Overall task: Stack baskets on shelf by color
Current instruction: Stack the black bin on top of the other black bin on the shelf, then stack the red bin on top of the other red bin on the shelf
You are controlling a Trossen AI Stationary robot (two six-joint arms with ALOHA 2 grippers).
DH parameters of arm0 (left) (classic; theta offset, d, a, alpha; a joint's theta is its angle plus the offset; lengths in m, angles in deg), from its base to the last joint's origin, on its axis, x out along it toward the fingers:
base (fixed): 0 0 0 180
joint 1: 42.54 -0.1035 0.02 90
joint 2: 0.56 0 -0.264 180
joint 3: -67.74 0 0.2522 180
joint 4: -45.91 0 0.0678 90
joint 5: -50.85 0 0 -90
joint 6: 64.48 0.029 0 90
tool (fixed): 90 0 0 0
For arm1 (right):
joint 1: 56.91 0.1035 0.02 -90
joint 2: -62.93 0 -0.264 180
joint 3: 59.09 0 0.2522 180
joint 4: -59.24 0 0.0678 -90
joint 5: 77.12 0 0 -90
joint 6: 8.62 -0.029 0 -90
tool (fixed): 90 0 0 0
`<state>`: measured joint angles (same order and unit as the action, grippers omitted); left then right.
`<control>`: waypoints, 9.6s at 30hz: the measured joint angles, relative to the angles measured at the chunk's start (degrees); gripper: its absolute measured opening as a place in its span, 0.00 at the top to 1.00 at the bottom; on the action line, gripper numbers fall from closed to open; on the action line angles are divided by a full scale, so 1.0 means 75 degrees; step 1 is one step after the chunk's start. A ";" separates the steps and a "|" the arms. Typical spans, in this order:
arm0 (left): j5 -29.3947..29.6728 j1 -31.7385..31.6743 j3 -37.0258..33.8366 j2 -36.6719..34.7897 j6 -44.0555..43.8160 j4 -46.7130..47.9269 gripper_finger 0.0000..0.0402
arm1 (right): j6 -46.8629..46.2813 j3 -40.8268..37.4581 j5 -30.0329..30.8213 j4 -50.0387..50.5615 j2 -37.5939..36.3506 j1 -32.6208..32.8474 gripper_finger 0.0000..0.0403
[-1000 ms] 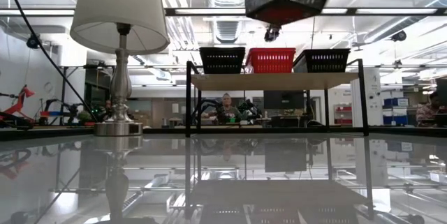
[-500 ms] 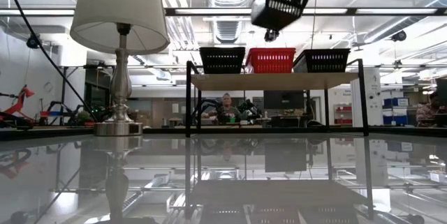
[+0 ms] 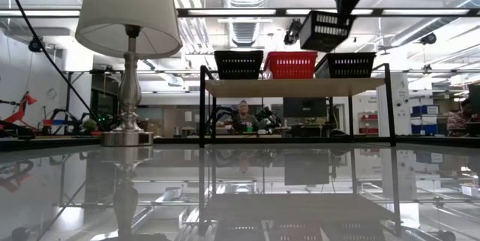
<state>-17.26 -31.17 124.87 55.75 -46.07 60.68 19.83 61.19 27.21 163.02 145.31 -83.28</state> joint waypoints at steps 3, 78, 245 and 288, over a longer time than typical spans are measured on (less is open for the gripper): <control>0.0000 0.0009 -0.0003 0.0000 -0.0002 0.0001 0.66 | 0.0017 -0.0429 0.0000 0.0005 -0.0234 -0.0121 0.98; -0.0009 0.0009 -0.0087 0.0085 -0.1621 -0.0333 0.66 | -0.2838 -0.2741 -0.1172 -0.2125 -0.2004 0.1495 0.96; -0.0883 0.1487 0.4762 0.3829 0.0999 0.4303 0.61 | -0.0848 -0.3908 -0.5501 -0.8588 0.1171 0.4101 0.97; -0.0248 0.1492 0.0750 0.0813 0.1205 0.0116 0.61 | 0.0154 -0.3911 -0.3171 -0.7169 -0.1189 -0.0216 0.98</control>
<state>-19.12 -19.98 130.50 61.85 -37.03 61.55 20.98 31.86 3.43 109.25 136.39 -84.90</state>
